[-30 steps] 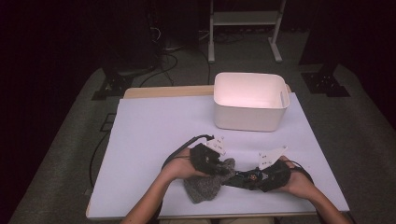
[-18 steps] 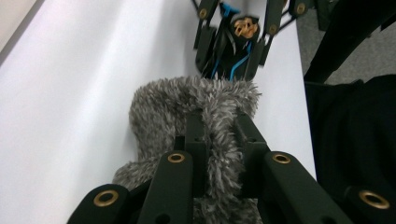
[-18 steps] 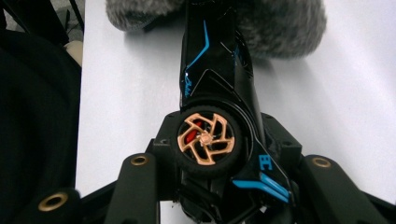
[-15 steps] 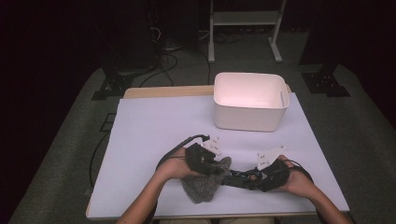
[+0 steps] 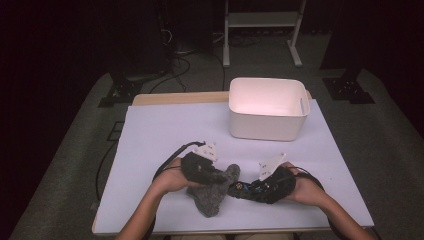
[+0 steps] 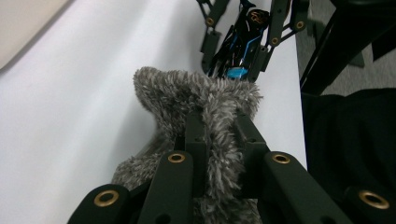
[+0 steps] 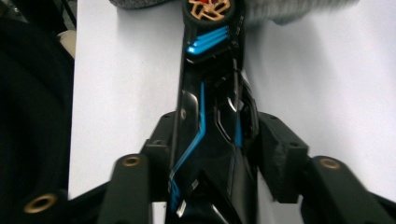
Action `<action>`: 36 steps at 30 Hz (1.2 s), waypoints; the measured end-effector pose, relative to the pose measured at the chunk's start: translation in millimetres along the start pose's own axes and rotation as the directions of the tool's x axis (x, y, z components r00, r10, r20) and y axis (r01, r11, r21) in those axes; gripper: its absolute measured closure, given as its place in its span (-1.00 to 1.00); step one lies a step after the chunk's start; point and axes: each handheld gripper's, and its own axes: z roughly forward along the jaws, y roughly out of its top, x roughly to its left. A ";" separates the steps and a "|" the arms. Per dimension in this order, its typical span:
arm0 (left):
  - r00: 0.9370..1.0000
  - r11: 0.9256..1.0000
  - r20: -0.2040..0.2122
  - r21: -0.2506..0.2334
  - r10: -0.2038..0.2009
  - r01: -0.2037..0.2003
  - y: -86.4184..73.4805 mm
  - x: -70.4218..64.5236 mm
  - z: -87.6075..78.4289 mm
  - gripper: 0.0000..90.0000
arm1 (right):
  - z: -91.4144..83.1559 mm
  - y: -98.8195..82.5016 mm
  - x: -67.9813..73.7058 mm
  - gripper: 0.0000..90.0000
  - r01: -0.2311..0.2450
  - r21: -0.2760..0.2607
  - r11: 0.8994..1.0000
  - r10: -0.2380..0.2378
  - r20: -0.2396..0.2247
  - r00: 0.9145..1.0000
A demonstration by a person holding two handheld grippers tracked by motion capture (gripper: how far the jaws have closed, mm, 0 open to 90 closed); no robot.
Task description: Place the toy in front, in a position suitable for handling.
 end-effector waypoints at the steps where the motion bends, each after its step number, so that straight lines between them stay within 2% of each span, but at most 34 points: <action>1: 1.000 1.000 -0.003 -0.010 -0.008 0.008 -2.6 0.8 -3.6 0.77 | 0.4 1.4 -0.7 0.19 0.001 0.007 1.000 -0.001 0.004 1.000; 8: 0.996 0.998 -0.069 -0.051 -0.049 0.046 -22.7 8.2 -45.8 0.77 | 2.4 3.1 -6.9 0.23 -0.001 -0.020 1.000 0.001 -0.004 1.000; 14: 0.985 0.996 -0.150 -0.050 -0.080 0.074 -37.0 12.9 -87.5 0.77 | 9.6 14.7 -17.3 0.23 0.014 -0.031 0.999 -0.015 -0.004 1.000; 18: 0.974 0.995 -0.201 -0.032 -0.104 0.099 -47.5 15.4 -106.2 0.77 | 15.0 23.3 -28.2 0.23 0.024 -0.039 0.999 -0.024 0.007 1.000; 23: 0.948 0.989 -0.283 -0.001 -0.145 0.151 -64.2 25.3 -123.4 0.77 | 20.5 31.0 -39.1 0.23 0.041 -0.042 0.998 -0.039 0.027 0.999; 24: 0.944 0.987 -0.290 0.000 -0.156 0.163 -68.7 27.8 -123.2 0.77 | 21.4 31.8 -40.8 0.23 0.044 -0.042 0.998 -0.043 0.027 0.999; 26: 0.943 0.984 -0.288 0.012 -0.169 0.180 -76.7 31.4 -115.9 0.76 | 23.5 32.2 -42.7 0.23 0.048 -0.041 0.998 -0.047 0.025 0.999; 30: 0.950 0.979 -0.242 0.012 -0.195 0.204 -89.7 34.4 -89.8 0.75 | 23.7 30.0 -40.4 0.19 0.026 -0.061 0.998 -0.025 0.022 0.999; 32: 0.956 0.979 -0.221 0.017 -0.194 0.202 -92.6 34.5 -77.3 0.74 | 22.0 29.3 -34.8 0.10 0.009 -0.064 0.998 -0.008 0.022 1.000; 34: 0.958 0.980 -0.214 0.027 -0.190 0.200 -94.0 33.7 -66.6 0.71 | 18.9 30.0 -30.2 0.00 -0.009 -0.076 0.997 0.009 -0.004 1.000; 36: 0.960 0.979 -0.201 0.021 -0.193 0.201 -95.0 32.1 -57.9 0.68 | 17.6 30.0 -23.8 -0.04 0.007 -0.064 0.998 -0.006 0.021 1.000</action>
